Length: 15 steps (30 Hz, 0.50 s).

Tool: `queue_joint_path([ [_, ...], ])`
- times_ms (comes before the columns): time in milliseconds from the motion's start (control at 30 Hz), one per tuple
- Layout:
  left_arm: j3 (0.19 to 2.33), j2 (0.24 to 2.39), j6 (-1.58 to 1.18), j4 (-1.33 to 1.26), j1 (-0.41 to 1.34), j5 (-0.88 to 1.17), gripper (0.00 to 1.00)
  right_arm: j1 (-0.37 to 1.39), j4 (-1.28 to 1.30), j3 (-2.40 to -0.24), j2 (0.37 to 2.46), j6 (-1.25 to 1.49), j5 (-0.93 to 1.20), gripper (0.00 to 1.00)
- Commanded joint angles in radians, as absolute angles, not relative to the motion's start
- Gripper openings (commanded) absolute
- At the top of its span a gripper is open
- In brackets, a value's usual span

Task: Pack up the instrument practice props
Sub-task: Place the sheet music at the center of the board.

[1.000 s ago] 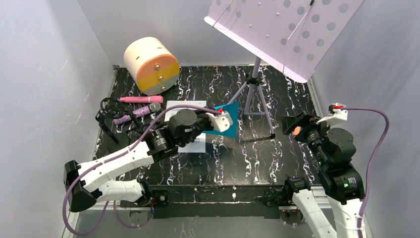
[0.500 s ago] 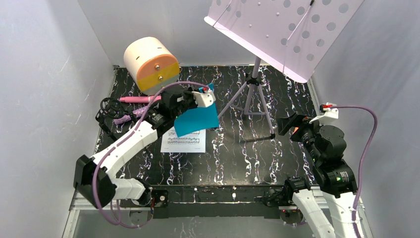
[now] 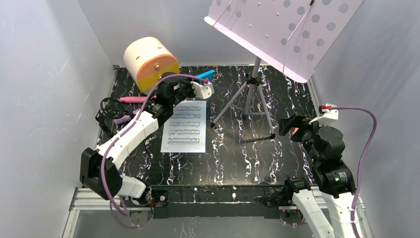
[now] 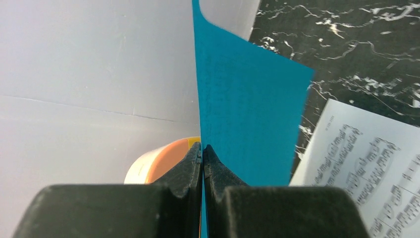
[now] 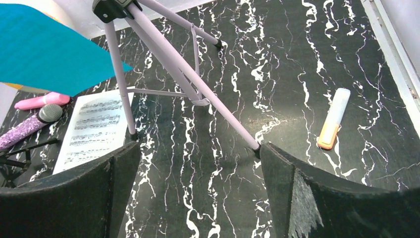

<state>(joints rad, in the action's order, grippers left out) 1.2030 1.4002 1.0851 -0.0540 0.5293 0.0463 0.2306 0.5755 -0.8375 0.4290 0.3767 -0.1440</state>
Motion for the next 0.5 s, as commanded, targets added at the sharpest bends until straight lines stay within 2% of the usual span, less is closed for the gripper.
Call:
queue_joint_path([
  [0, 1.101, 1.289, 1.096, -0.056, 0.528, 0.097, 0.0, 0.235, 0.534, -0.818, 0.409, 0.356, -0.162, 0.99],
  [467, 0.658, 0.992, 1.06, 0.014, 0.556, 0.174, 0.0, 0.235, 0.512, -0.781, 0.396, 0.349, -0.151, 0.99],
])
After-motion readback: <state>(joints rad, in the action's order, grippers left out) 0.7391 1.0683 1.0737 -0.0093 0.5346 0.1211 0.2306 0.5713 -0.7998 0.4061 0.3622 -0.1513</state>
